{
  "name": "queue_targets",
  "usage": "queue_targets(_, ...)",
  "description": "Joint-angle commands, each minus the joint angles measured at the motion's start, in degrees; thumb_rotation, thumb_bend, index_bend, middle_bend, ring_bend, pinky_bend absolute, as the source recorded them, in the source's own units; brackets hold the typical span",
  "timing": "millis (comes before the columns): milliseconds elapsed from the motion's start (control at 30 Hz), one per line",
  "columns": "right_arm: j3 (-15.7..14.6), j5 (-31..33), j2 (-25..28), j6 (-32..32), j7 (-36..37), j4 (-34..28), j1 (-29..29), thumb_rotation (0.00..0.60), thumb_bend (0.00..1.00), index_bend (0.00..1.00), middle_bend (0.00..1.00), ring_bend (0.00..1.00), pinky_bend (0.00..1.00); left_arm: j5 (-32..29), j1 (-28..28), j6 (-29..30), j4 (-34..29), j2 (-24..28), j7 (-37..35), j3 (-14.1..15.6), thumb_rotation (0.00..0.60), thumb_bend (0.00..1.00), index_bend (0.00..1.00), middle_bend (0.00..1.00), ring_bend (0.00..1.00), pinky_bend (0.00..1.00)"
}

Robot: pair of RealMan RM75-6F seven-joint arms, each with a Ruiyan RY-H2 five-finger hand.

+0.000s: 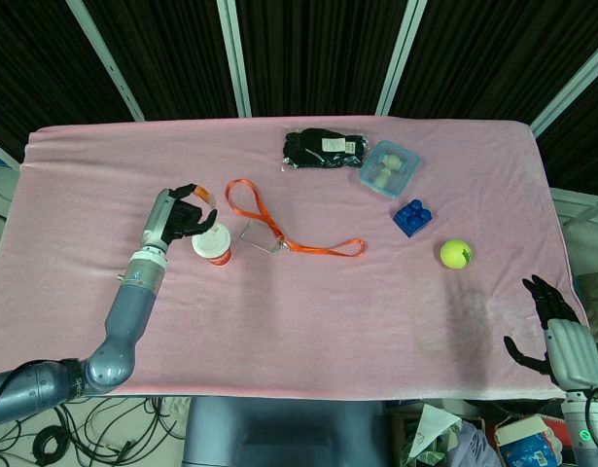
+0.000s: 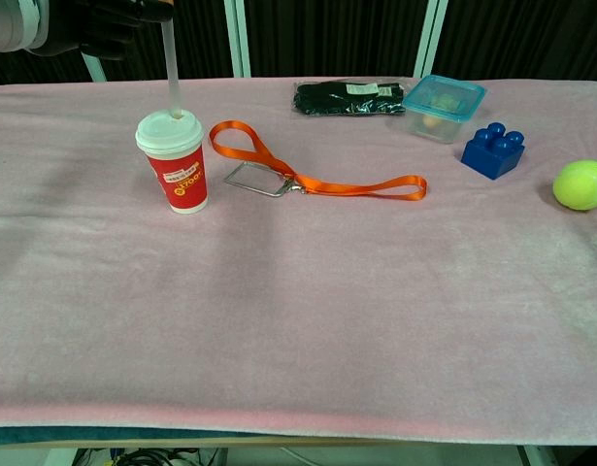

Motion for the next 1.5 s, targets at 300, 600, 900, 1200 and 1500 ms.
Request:
queue_targets(300, 0.0, -0.2, 0.0, 0.0, 0.2, 0.0, 0.0, 0.600, 0.25, 0.00, 0.00, 0.00, 0.14, 0.3, 0.1, -0.1, 0.0, 0.1, -0.3, -0.2, 0.600, 0.40, 0.59, 1.00, 1.00, 1.00)
queue_targets(600, 0.0, -0.1, 0.0, 0.0, 0.2, 0.0, 0.0, 0.600, 0.25, 0.00, 0.00, 0.00, 0.14, 0.3, 0.0, -0.9, 0.1, 0.2, -0.5, -0.2, 0.600, 0.40, 0.59, 1.00, 1.00, 1.00)
queue_targets(900, 0.0, -0.1, 0.0, 0.1, 0.2, 0.1, 0.0, 0.600, 0.25, 0.00, 0.00, 0.00, 0.14, 0.4, 0.1, -0.8, 0.2, 0.2, -0.5, 0.1, 0.600, 0.40, 0.59, 1.00, 1.00, 1.00)
queue_targets(1200, 0.0, -0.2, 0.0, 0.1, 0.2, 0.1, 0.0, 0.600, 0.25, 0.00, 0.00, 0.00, 0.14, 0.3, 0.4, -0.9, 0.4, 0.4, -0.9, 0.0, 0.600, 0.39, 0.59, 1.00, 1.00, 1.00)
queue_targets(1500, 0.0, -0.1, 0.0, 0.1, 0.2, 0.0, 0.0, 0.600, 0.25, 0.00, 0.00, 0.00, 0.14, 0.6, 0.4, -1.2, 0.3, 0.6, -1.2, -0.2, 0.600, 0.39, 0.59, 1.00, 1.00, 1.00)
